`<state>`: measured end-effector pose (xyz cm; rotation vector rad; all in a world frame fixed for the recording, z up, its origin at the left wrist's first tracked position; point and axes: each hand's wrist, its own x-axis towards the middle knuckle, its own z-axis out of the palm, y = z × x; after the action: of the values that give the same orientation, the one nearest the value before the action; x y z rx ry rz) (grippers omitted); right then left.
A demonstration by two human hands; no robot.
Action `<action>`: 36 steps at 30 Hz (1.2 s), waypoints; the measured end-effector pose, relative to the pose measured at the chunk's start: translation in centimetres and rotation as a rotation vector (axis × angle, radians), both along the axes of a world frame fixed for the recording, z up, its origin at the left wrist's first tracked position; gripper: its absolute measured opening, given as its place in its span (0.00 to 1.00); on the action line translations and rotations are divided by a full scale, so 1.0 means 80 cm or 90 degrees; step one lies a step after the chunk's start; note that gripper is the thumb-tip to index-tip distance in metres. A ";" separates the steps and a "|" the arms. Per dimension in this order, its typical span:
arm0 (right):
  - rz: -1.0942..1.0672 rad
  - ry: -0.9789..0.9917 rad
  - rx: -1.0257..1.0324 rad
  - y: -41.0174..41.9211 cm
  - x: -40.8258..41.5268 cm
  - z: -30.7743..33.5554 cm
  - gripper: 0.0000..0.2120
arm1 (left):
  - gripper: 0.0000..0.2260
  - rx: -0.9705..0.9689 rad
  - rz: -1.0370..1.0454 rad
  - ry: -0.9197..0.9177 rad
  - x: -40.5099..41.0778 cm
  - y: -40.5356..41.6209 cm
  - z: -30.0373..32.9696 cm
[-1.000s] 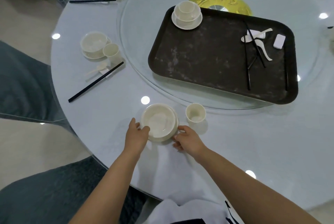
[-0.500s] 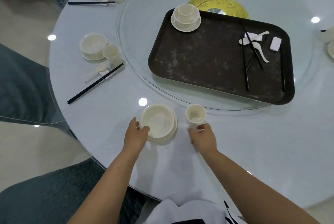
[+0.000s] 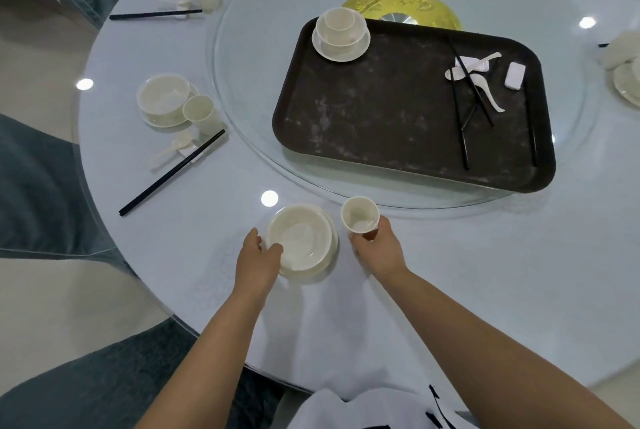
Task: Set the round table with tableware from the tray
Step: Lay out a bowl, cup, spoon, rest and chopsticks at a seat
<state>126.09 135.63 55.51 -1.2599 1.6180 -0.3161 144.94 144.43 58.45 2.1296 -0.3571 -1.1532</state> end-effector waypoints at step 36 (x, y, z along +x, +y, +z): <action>-0.256 0.139 -0.205 -0.380 -0.226 0.037 0.11 | 0.12 -0.104 -0.438 -0.201 -0.135 -0.332 -0.014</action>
<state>107.99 105.19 58.46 -1.2280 2.0720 -0.7340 134.18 117.90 57.34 2.0926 -1.3599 -1.0776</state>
